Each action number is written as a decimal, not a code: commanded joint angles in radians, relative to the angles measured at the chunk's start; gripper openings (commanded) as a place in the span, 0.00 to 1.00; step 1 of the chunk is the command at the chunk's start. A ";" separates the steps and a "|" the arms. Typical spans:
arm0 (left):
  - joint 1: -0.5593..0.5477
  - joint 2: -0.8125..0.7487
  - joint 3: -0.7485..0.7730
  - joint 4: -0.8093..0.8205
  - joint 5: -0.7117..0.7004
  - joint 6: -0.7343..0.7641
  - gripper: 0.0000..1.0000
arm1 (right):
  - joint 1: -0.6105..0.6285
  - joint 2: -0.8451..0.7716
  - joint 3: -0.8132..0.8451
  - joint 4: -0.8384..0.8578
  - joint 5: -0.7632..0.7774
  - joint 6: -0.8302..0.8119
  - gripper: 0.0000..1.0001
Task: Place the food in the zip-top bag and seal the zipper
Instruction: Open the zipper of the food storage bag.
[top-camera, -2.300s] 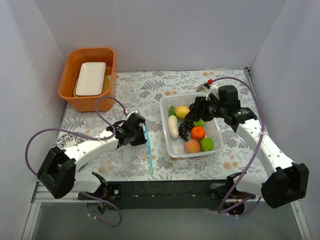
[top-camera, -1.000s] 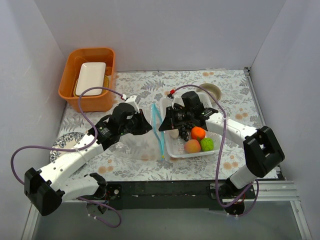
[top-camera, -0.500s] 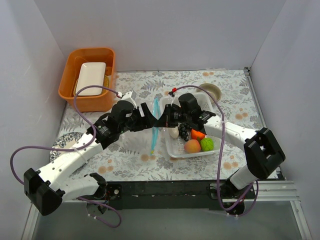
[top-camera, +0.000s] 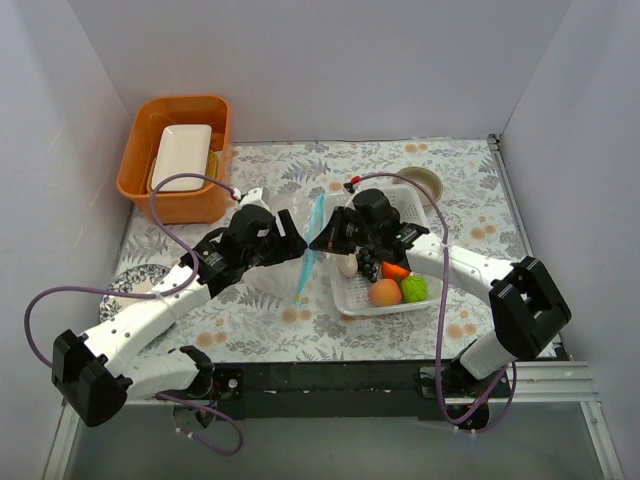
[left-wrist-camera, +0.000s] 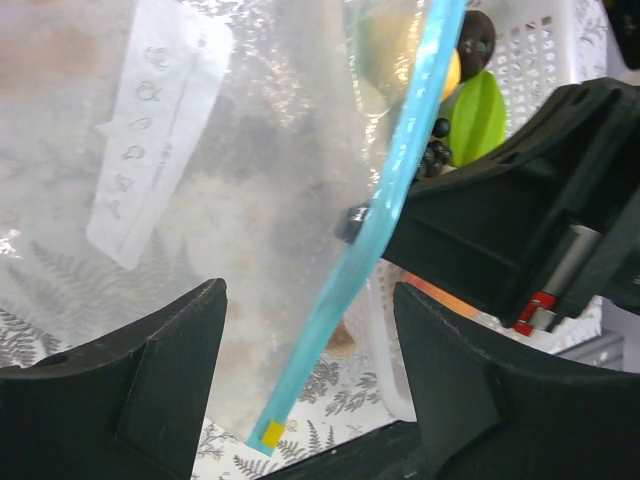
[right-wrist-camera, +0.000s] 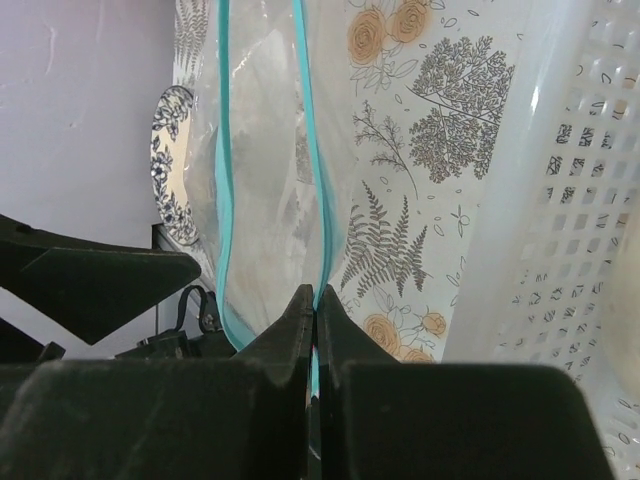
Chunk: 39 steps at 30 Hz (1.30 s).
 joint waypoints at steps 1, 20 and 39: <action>-0.005 -0.034 -0.020 -0.010 -0.074 0.022 0.67 | 0.002 -0.001 0.062 -0.005 0.012 0.013 0.01; -0.060 0.029 -0.014 0.061 -0.143 0.079 0.67 | 0.001 0.019 0.114 -0.043 0.002 -0.010 0.01; -0.077 0.047 0.049 -0.041 -0.355 0.048 0.47 | 0.002 0.031 0.145 -0.114 0.015 -0.058 0.01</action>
